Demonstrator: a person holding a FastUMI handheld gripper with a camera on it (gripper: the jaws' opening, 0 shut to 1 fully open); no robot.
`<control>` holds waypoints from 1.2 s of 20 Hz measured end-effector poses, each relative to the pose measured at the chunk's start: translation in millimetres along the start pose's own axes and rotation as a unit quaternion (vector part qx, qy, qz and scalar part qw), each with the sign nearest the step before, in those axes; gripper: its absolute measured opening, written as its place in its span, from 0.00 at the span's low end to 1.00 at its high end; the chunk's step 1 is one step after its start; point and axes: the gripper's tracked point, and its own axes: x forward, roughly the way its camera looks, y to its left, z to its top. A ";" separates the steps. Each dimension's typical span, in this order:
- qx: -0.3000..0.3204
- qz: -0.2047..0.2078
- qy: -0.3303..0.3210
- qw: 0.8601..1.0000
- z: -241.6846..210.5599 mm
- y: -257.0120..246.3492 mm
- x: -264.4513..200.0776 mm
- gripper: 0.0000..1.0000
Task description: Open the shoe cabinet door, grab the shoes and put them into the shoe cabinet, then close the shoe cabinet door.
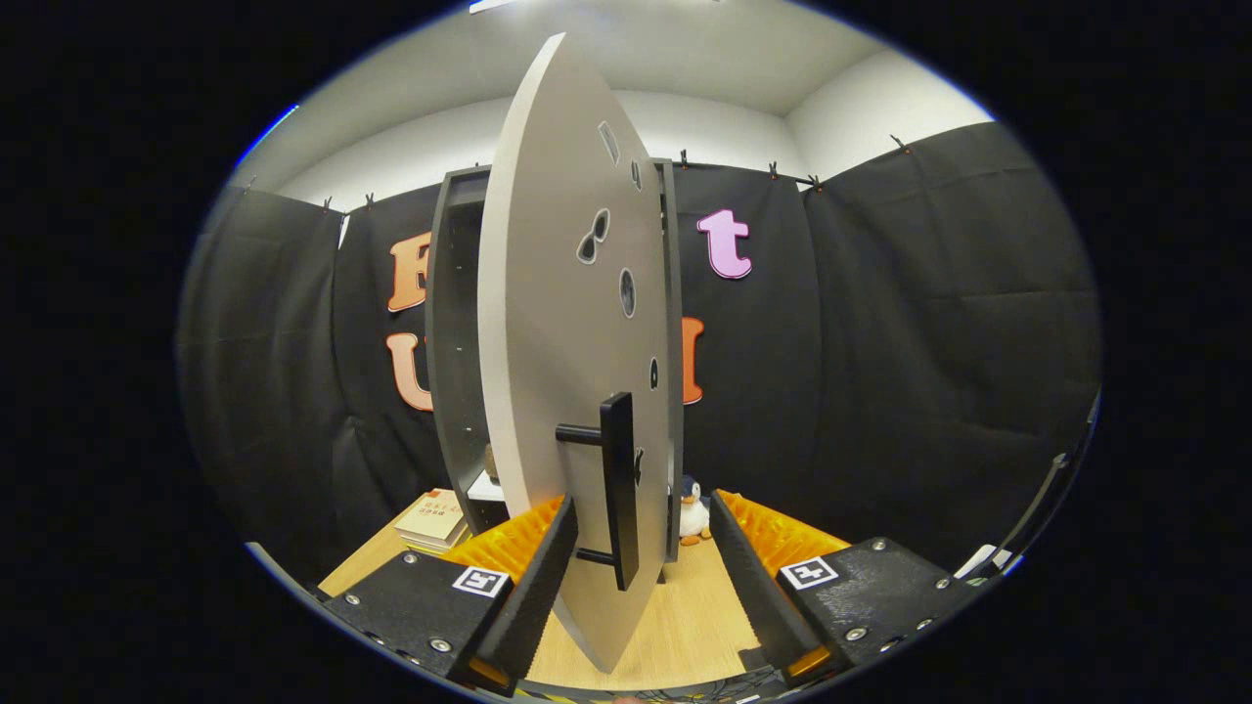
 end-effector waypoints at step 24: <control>0.004 0.156 0.028 0.987 1.4 199.6 154.5 0.89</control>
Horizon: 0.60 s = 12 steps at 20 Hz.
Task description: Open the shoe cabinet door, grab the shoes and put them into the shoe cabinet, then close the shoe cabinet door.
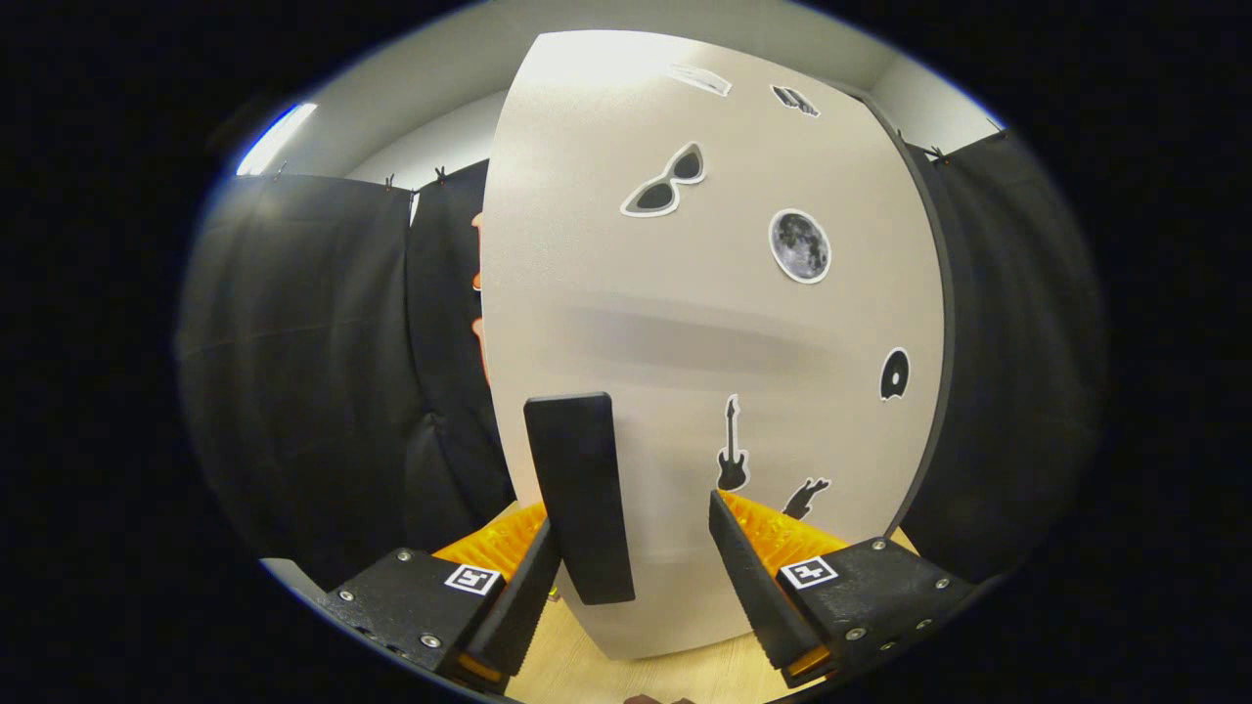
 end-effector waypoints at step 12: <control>-0.042 -0.026 -0.030 0.998 3.3 3.4 48.7 0.91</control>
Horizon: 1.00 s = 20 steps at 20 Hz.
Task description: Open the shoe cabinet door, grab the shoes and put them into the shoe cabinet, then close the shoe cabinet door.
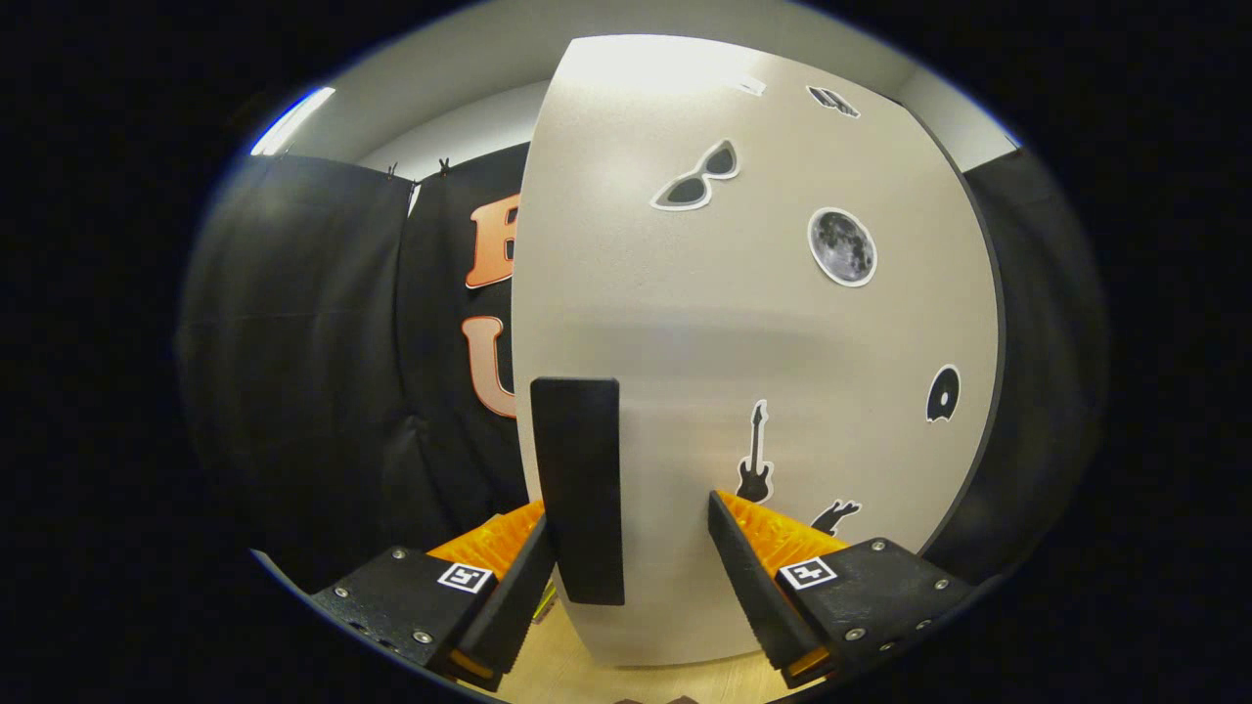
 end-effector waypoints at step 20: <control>0.027 -0.030 0.011 0.999 7.4 7.9 -10.6 0.94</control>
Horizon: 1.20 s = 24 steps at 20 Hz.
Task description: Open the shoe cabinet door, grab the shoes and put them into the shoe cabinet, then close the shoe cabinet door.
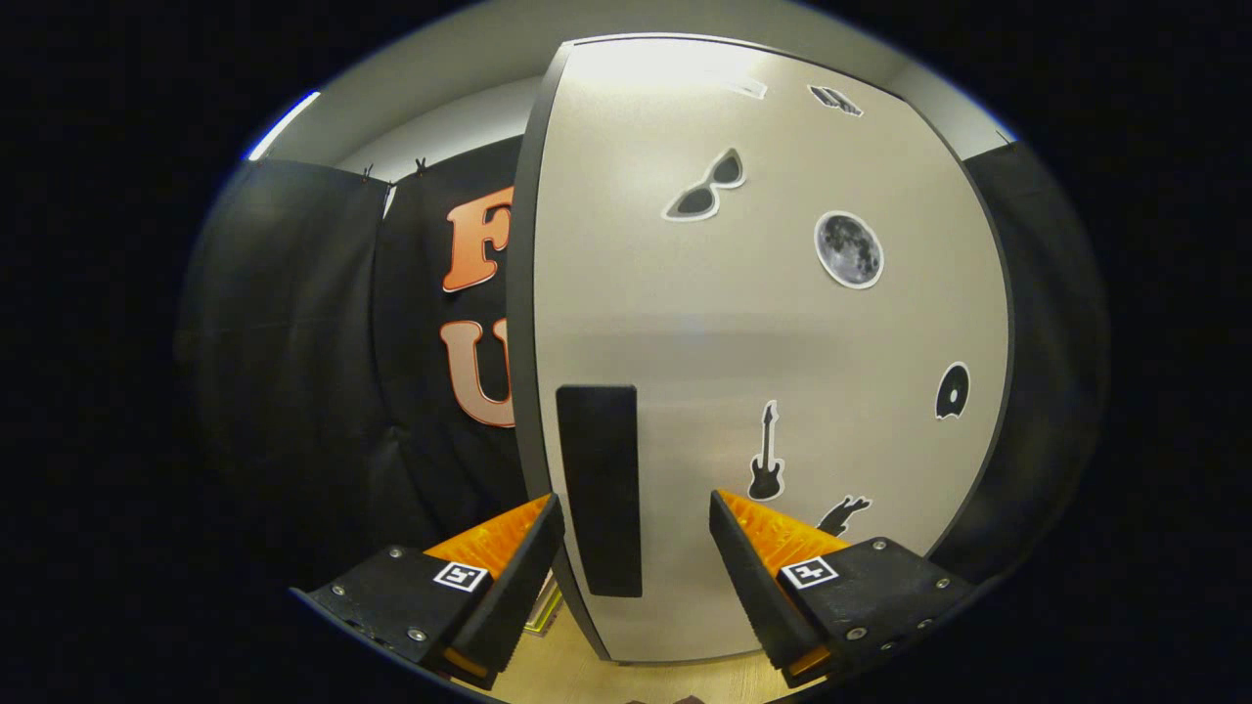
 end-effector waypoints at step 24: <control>-0.013 -0.027 -0.019 0.999 15.1 -91.1 -297.4 0.94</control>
